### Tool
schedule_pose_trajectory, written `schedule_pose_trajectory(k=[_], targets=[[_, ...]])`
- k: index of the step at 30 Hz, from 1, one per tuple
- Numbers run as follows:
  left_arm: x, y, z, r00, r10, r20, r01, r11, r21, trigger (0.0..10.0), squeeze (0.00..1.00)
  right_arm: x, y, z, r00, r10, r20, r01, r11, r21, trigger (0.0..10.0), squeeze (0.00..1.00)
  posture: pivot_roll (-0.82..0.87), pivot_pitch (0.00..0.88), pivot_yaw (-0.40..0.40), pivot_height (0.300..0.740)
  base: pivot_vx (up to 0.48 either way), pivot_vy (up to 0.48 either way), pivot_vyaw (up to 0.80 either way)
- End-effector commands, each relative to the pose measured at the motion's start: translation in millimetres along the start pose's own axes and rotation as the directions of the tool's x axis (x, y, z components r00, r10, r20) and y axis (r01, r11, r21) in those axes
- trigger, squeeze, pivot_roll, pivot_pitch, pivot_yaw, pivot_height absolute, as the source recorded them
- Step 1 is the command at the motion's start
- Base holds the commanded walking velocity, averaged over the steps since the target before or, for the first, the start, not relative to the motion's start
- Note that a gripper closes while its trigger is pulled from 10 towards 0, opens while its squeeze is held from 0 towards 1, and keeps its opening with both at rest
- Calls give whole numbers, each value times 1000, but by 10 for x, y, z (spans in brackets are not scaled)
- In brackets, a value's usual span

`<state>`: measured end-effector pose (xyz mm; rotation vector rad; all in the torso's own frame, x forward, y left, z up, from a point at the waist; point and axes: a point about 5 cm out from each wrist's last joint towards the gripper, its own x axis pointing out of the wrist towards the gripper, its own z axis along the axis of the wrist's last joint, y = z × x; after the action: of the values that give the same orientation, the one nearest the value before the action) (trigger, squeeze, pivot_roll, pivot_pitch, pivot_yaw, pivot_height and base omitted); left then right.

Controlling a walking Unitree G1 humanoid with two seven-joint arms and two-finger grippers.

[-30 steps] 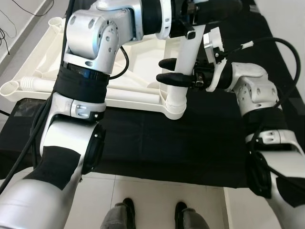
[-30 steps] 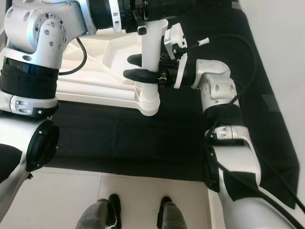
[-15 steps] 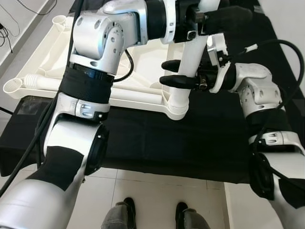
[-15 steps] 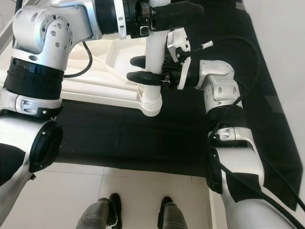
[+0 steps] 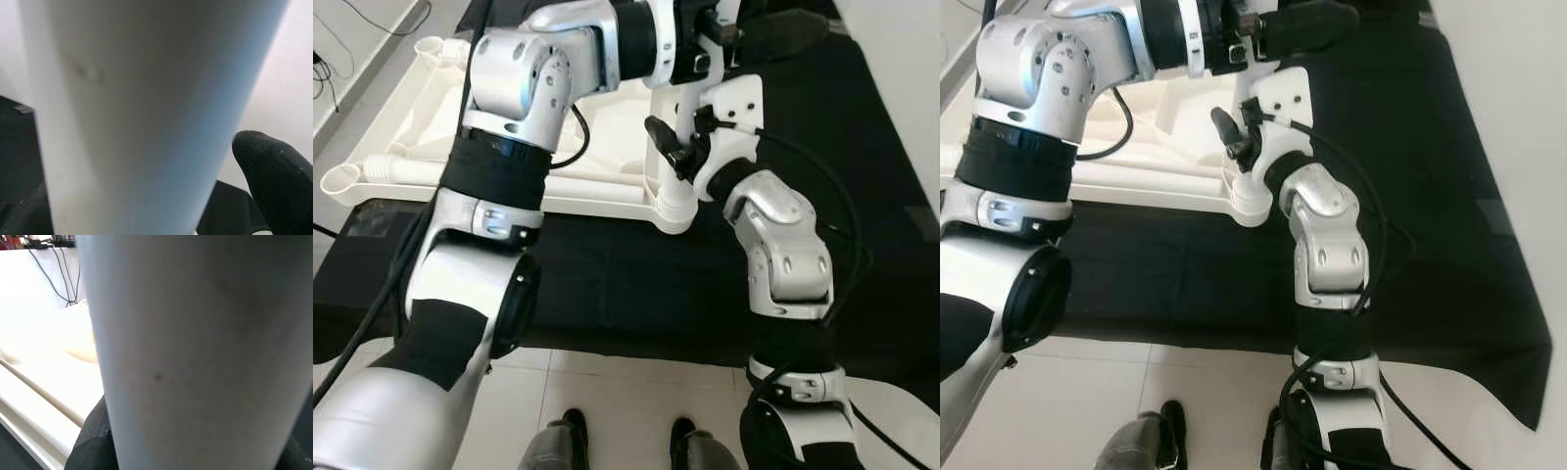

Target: Building children table

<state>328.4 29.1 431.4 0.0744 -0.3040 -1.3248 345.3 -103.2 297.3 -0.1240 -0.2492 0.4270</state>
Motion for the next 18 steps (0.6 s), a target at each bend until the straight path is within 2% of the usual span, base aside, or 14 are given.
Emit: schedule_pose_trajectory(k=[1, 2, 6, 7, 8, 9, 10, 11, 12, 13, 14, 15, 16, 18], targets=[[-160, 29, -5, 1000, -7, -3, 7, 1000, 7, 10000, 0, -81, -203, -334, 975, -150, -161, 155, 988, 20, 0, 0, 34, 198, -15, 740, 0, 0, 0], [-160, 29, -5, 1000, -7, -3, 7, 1000, 7, 10000, 0, -81, -203, -334, 975, -150, -161, 155, 988, 20, 0, 0, 34, 198, -15, 740, 0, 0, 0], [-505, 70, -61, 998, 53, -19, -53, 998, 34, 10000, 0, -172, -100, -342, 958, -221, -180, 233, 972, 44, 0, 0, 33, 170, -3, 740, 0, 0, 0], [-505, 70, -61, 998, 53, -19, -53, 998, 34, 10000, 0, -172, -100, -342, 958, -221, -180, 233, 972, 44, 0, 0, 33, 170, -3, 740, 0, 0, 0], [-570, 49, -64, 998, 53, -20, -52, 998, 39, 10000, 0, -194, -85, -342, 954, -236, -187, 249, 967, 46, 0, 0, 32, 169, 1, 740, 0, 0, 0], [-660, 1, -39, 999, 50, -10, -49, 998, 43, 10000, 0, -212, -86, -349, 950, -245, -191, 258, 965, 47, 0, 0, 31, 164, 3, 740, 0, 0, 0], [-660, 1, -39, 999, 50, -10, -49, 998, 43, 10000, 0, -212, -86, -349, 950, -245, -191, 258, 965, 47, 0, 0, 31, 164, 3, 740, 0, 0, 0], [-768, -60, 15, 999, 44, 13, -45, 998, 51, 10000, 0, -224, -96, -358, 948, -253, -193, 267, 963, 47, 0, 0, 31, 159, 7, 740, 0, 0, 0], [-768, -60, 15, 999, 44, 13, -45, 998, 51, 10000, 0, -224, -96, -358, 948, -253, -193, 267, 963, 47, 0, 0, 31, 159, 7, 740, 0, 0, 0], [-860, -112, 63, 999, 41, 29, -43, 997, 59, 10000, 0, -228, -107, -366, 946, -259, -195, 273, 961, 45, 0, 0, 33, 155, 8, 740, 0, 0, 0], [-860, -112, 63, 999, 41, 29, -43, 997, 59, 10000, 0, -228, -107, -366, 946, -259, -195, 273, 961, 45, 0, 0, 33, 155, 8, 740, 0, 0, 0], [-1046, -228, 140, 999, 24, 33, -27, 997, 78, 10000, 0, -229, -139, -380, 944, -267, -193, 280, 959, 44, 0, 0, 41, 150, 5, 740, 0, 0, 0], [-1046, -228, 140, 999, 24, 33, -27, 997, 78, 10000, 0, -229, -139, -380, 944, -267, -193, 280, 959, 44, 0, 0, 41, 150, 5, 740, 0, 0, 0], [-1208, -341, 141, 1000, 19, 10, -20, 995, 94, 10000, 0, -234, -164, -382, 944, -271, -189, 284, 958, 42, 0, 0, 49, 147, 9, 740, 0, 0, 0]])
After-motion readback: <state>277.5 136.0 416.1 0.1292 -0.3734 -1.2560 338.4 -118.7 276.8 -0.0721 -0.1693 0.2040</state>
